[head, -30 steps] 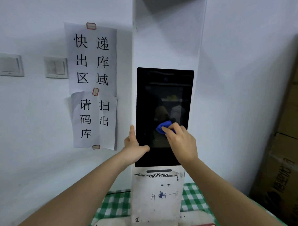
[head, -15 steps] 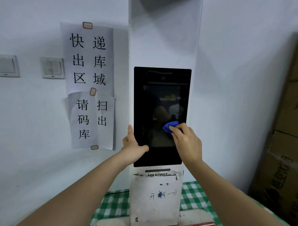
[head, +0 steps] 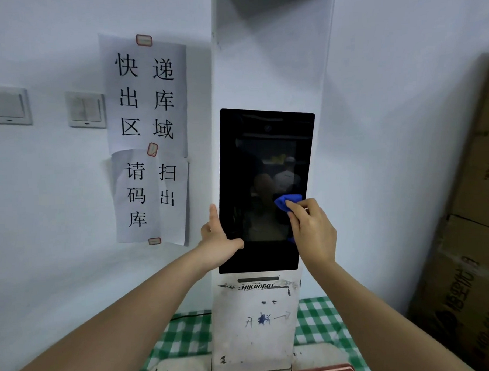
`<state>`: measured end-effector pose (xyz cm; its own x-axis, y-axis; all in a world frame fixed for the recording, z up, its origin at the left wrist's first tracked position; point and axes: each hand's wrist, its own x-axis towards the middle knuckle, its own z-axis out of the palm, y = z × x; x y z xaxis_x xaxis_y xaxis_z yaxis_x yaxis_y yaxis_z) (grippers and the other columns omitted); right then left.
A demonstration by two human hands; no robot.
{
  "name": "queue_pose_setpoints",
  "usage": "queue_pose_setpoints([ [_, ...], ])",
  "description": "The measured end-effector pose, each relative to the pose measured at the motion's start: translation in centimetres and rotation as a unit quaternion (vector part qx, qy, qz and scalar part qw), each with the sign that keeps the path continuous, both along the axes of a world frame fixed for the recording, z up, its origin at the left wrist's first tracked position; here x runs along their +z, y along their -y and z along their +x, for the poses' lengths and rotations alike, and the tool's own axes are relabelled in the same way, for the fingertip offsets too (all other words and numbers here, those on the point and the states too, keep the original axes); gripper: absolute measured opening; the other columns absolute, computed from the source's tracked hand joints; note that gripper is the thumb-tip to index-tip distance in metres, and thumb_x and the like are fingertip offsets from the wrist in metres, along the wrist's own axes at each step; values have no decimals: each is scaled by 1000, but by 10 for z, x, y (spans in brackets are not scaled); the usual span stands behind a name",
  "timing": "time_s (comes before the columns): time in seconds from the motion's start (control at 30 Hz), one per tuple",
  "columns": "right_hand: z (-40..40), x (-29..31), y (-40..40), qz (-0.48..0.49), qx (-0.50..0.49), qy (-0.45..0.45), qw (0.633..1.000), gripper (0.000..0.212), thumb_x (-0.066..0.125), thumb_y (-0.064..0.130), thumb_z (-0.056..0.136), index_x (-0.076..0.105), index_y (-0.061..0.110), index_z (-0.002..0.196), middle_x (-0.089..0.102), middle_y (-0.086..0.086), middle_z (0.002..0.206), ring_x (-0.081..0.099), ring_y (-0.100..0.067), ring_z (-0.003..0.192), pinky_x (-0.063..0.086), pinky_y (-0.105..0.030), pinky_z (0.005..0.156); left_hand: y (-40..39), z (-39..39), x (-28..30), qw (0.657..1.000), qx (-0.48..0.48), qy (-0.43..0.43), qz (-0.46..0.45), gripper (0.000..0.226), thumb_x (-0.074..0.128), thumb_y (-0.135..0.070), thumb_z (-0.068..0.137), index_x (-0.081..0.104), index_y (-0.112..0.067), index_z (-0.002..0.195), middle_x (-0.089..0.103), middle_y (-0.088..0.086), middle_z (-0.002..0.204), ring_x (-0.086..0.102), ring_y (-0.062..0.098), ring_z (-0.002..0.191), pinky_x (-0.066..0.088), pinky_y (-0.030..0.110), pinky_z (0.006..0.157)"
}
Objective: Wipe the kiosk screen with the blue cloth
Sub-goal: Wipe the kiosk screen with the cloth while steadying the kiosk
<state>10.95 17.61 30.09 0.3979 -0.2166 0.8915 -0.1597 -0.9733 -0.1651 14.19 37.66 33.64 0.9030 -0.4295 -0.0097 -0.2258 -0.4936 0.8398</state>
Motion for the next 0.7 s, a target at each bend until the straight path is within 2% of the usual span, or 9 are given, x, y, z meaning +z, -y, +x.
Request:
queue_pose_setpoints([
  [0.13,-5,20,8,-20,2,-20,1000,23,63,14,89,67,16,112,61,-3,99,60,-22,77,45,-29,47,0,1,1,1000,-3,-8,2,98,56,-21,91,-22,-31,148,7,7,156,29,28,138,30,37,108],
  [0.3,1,34,12,111,-16,30,993,29,53,20,95,61,21,123,57,1,109,57,-17,75,46,-27,59,0,1,-1,1000,-3,-4,5,98,56,-21,91,-24,-32,147,6,6,157,29,26,138,31,36,107],
  [0.5,-8,-5,10,73,-13,-20,997,27,59,16,92,64,17,119,60,-2,103,57,-20,74,49,-32,51,4,3,-3,1000,6,5,9,99,56,-22,91,-25,-32,146,4,5,157,31,27,136,32,35,106],
  [0.63,-10,12,16,45,-17,-31,998,23,57,16,93,65,18,115,61,-1,103,58,-20,74,48,-31,51,4,2,-3,1000,9,-4,7,99,57,-21,91,-25,-32,147,6,6,156,32,27,135,32,35,106],
  [0.7,-7,23,16,85,-13,-10,996,24,54,18,95,64,19,117,59,0,106,57,-20,73,47,-30,54,4,2,-3,1000,8,-5,7,100,57,-21,90,-25,-32,147,7,7,156,32,27,135,33,35,105],
])
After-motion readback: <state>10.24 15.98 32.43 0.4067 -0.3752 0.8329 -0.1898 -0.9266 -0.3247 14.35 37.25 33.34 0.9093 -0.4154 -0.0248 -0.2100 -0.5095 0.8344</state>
